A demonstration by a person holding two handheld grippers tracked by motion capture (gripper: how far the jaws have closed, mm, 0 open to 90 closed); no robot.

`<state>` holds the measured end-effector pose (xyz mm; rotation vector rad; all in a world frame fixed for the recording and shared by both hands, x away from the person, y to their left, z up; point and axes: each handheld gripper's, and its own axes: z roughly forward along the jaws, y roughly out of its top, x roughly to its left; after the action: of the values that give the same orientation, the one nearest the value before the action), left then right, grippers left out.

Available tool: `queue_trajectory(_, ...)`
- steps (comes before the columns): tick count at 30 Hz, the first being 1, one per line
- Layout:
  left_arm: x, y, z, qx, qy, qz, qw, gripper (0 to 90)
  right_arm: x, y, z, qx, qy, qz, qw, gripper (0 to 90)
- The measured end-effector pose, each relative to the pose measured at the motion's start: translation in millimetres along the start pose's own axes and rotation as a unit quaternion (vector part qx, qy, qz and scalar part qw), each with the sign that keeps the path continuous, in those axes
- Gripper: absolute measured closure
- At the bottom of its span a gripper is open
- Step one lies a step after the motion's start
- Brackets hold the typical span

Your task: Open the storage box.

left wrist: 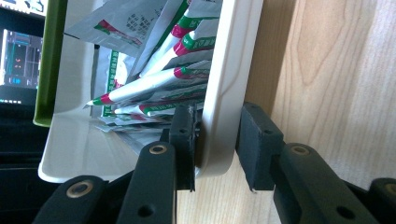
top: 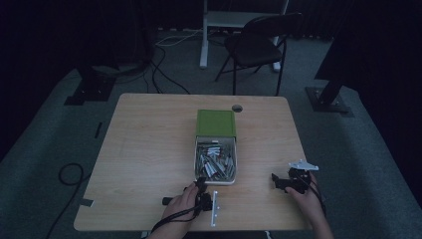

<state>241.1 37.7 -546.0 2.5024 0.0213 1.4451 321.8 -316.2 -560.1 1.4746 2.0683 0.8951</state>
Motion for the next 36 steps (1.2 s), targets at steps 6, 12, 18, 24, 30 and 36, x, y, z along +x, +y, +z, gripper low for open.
queue_trajectory(6, 1.0, -1.5, -0.7, -0.013, -0.018, -0.03, 0.9993, 64.2, 0.0, 0.0, 0.0, 0.0, 0.0, 0.0, 1.0, 10.7)
queue_trajectory(12, 8.6, -4.8, -5.8, -0.032, -0.049, -0.072, 0.9957, 62.1, 0.0, 0.0, 0.0, 0.0, 0.0, 0.0, 1.0, 10.7)
queue_trajectory(18, 17.6, -8.3, -12.3, -0.062, -0.089, -0.134, 0.9851, 62.1, 0.0, 0.0, 0.0, 0.0, 0.0, 0.0, 1.0, 10.7)
queue_trajectory(24, 23.0, -14.0, -18.3, -0.078, -0.108, -0.173, 0.976, 62.0, 0.0, 0.0, 0.0, 0.0, 0.0, 0.0, 1.0, 10.7)
queue_trajectory(30, 25.7, -22.9, -28.0, -0.097, -0.131, -0.217, 0.9624, 61.9, 0.0, 0.0, 0.0, 0.0, 0.0, 0.0, 1.0, 10.7)
queue_trajectory(36, 29.2, -43.0, -27.0, -0.088, -0.126, -0.244, 0.9577, 61.8, 0.0, 0.0, 0.0, 0.0, 0.0, 0.0, 1.0, 10.7)
